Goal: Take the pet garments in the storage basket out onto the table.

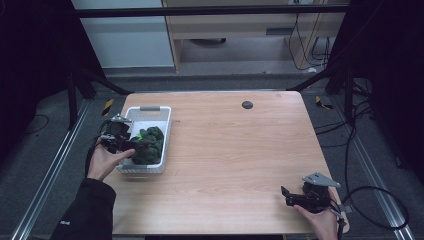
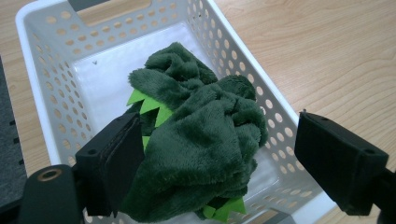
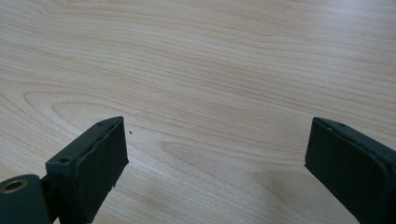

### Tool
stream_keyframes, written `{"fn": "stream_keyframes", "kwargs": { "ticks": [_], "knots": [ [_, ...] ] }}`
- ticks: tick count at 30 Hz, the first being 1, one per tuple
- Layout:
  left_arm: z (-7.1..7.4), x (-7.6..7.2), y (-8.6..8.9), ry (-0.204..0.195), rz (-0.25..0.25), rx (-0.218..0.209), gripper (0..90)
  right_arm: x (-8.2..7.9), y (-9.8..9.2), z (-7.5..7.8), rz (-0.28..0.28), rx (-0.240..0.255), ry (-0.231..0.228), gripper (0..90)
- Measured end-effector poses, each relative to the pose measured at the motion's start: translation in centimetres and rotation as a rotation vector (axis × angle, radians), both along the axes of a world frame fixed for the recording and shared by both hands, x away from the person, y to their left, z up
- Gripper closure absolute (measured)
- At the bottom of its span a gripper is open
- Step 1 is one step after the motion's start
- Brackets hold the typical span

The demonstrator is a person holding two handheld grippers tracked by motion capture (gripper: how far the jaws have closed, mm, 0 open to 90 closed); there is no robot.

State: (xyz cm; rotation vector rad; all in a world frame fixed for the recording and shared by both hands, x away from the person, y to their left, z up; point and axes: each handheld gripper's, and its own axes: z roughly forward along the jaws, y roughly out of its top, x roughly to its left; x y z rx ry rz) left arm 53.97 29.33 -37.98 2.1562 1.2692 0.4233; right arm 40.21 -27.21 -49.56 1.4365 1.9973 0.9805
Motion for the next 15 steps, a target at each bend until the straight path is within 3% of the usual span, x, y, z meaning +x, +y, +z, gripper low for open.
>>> {"fn": "stream_keyframes", "kwargs": {
  "ticks": [11, 15],
  "knots": [
    [-0.5, 1.2, -0.2, 0.027, 0.0, 0.018, 13.4, 0.0, 0.0, -0.1, 0.006, 0.001, 0.007, 5.6],
    [-1.1, 1.7, -0.2, 0.057, -0.013, 0.039, 12.9, 0.0, 0.0, -0.1, 0.009, 0.0, 0.008, 5.4]
  ]
}}
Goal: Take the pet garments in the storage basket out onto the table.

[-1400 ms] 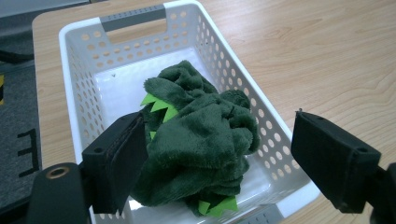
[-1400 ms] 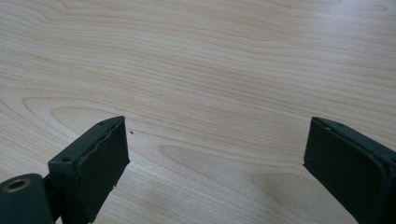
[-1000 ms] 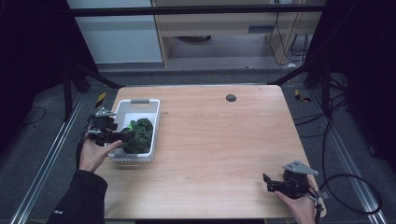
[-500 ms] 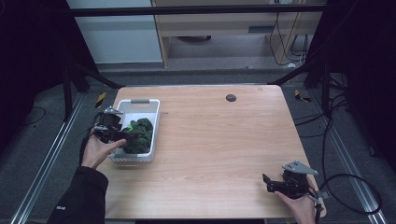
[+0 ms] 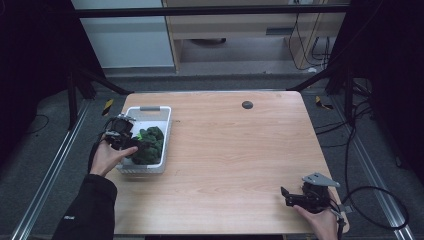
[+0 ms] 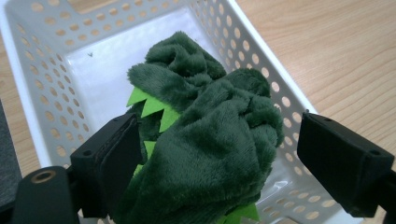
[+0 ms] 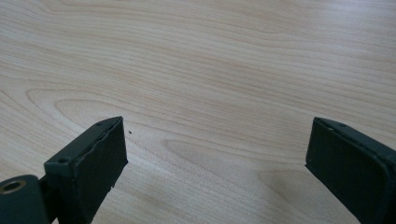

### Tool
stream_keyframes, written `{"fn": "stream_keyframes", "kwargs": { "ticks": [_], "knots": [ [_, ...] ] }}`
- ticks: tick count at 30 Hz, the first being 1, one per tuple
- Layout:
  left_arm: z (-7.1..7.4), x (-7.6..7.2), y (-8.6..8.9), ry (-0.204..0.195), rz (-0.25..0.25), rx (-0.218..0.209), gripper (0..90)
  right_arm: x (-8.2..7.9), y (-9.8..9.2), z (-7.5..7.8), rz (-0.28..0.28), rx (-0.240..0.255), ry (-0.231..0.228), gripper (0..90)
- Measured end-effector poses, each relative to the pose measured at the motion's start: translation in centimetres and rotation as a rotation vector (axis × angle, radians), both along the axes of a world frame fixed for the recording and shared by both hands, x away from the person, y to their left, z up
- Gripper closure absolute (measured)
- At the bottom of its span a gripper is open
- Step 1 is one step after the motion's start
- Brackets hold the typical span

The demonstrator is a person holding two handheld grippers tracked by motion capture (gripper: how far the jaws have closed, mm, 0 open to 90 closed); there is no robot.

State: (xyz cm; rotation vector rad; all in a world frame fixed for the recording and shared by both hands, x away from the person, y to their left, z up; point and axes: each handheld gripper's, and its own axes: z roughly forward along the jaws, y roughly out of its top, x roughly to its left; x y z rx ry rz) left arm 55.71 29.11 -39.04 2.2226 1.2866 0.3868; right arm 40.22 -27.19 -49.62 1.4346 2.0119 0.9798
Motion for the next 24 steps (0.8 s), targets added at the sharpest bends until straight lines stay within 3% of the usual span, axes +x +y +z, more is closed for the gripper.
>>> {"fn": "stream_keyframes", "kwargs": {
  "ticks": [12, 24],
  "knots": [
    [-1.2, 0.8, -0.8, 0.041, -0.023, 0.064, 13.3, 0.0, 0.1, 0.0, 0.002, 0.005, 0.014, 4.9],
    [-2.1, 1.2, -0.9, 0.08, -0.033, 0.106, 21.3, 0.1, 0.2, -0.1, 0.012, -0.003, 0.029, 4.3]
  ]
}}
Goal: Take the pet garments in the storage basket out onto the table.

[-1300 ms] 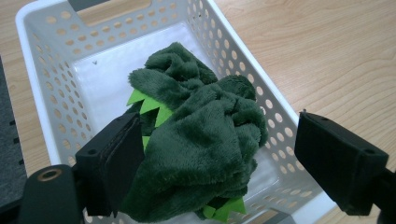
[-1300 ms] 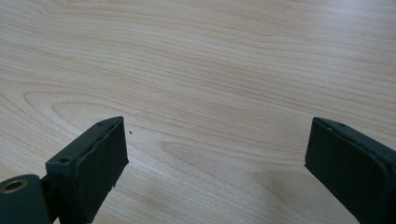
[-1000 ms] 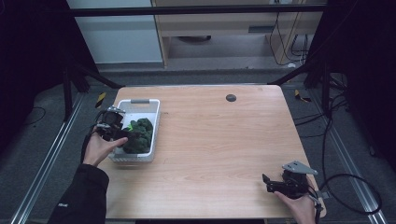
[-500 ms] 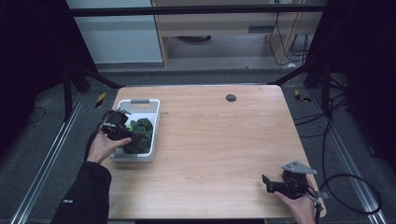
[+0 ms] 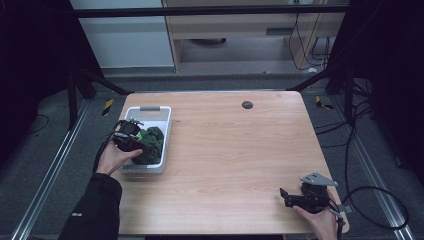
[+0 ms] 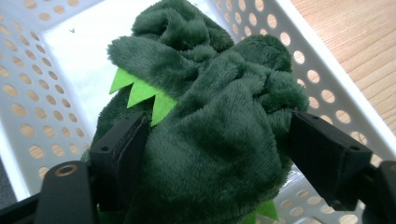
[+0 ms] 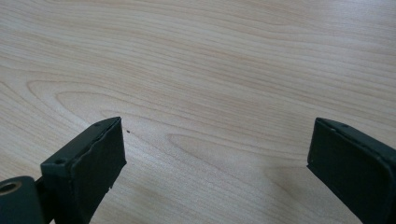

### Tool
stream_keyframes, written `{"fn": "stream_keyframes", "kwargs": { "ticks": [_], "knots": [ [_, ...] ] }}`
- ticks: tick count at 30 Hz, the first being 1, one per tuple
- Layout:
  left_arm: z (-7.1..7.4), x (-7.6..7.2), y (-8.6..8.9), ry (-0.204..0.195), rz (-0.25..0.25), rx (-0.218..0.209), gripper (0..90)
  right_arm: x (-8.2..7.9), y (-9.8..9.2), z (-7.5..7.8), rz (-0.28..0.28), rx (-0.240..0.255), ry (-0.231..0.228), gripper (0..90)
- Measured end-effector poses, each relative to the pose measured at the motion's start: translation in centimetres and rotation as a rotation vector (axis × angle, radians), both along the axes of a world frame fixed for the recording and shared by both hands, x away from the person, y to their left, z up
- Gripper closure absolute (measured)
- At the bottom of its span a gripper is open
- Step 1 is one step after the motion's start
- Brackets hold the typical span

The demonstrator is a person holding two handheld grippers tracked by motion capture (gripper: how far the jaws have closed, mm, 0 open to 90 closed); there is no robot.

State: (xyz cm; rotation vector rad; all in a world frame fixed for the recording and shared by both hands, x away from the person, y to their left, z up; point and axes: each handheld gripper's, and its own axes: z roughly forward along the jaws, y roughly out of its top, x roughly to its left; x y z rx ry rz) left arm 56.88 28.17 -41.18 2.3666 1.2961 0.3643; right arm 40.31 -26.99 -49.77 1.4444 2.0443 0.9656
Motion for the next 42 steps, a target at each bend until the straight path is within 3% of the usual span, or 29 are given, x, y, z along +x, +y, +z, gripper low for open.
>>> {"fn": "stream_keyframes", "kwargs": {
  "ticks": [10, 16, 19, 28, 33, 37, 42],
  "knots": [
    [-0.5, 0.1, 0.0, 0.04, 0.002, 0.036, 34.9, 0.1, 0.0, -0.1, 0.007, -0.01, 0.001, 3.8],
    [-0.6, 0.2, 0.1, 0.056, 0.016, 0.039, 49.0, 0.1, 0.0, -0.1, 0.004, -0.009, 0.004, 3.7],
    [-0.6, 0.2, 0.2, 0.062, 0.021, 0.032, 62.2, 0.1, 0.0, -0.1, 0.006, -0.011, 0.005, 3.7],
    [-0.5, 0.0, 0.2, 0.075, 0.024, 0.032, 75.9, 0.1, 0.0, -0.1, 0.008, -0.01, 0.007, 3.7],
    [0.0, -0.4, 0.4, 0.023, 0.049, 0.014, 78.8, 0.1, 0.0, -0.1, 0.006, -0.004, 0.012, 3.7],
    [0.7, -0.7, 0.9, 0.007, 0.058, -0.016, 79.6, 0.1, 0.0, -0.1, 0.005, -0.004, 0.013, 3.8],
    [2.2, -1.3, 1.6, -0.032, 0.069, -0.051, 79.8, 0.1, 0.1, -0.1, 0.006, -0.005, 0.014, 3.8]
  ]
}}
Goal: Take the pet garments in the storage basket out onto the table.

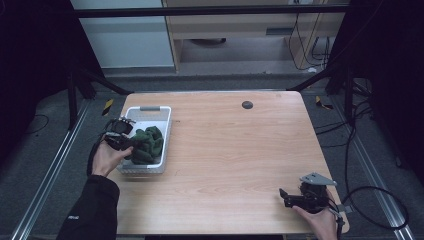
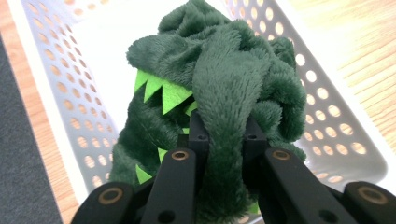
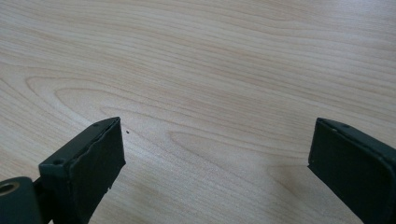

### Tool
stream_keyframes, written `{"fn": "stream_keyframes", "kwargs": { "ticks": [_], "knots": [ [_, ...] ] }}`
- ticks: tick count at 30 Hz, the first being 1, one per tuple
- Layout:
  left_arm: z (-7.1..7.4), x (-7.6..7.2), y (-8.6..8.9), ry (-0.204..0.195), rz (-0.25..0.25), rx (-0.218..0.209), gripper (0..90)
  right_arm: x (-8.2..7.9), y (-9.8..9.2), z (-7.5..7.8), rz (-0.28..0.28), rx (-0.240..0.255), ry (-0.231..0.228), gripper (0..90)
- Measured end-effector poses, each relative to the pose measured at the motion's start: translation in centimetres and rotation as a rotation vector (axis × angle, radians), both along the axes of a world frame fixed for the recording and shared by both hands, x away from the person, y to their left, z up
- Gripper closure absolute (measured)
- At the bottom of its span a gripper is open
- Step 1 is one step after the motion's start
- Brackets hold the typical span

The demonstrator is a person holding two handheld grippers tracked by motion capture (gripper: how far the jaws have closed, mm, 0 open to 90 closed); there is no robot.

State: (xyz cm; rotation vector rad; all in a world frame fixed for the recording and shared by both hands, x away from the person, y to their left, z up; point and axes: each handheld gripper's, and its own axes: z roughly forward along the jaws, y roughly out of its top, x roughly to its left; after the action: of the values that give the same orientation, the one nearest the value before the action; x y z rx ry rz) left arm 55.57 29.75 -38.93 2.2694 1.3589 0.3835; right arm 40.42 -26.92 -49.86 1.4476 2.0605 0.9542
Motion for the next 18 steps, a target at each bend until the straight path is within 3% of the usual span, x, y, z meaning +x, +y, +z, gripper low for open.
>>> {"fn": "stream_keyframes", "kwargs": {
  "ticks": [9, 18],
  "knots": [
    [2.3, -1.2, 0.5, -0.048, 0.004, -0.016, 80.2, 0.0, 0.0, 0.0, 0.0, 0.0, 0.0, 3.8],
    [4.8, -2.3, 0.3, -0.098, -0.023, -0.022, 80.3, 0.0, 0.0, 0.0, 0.0, -0.002, -0.001, 3.8]
  ]
}}
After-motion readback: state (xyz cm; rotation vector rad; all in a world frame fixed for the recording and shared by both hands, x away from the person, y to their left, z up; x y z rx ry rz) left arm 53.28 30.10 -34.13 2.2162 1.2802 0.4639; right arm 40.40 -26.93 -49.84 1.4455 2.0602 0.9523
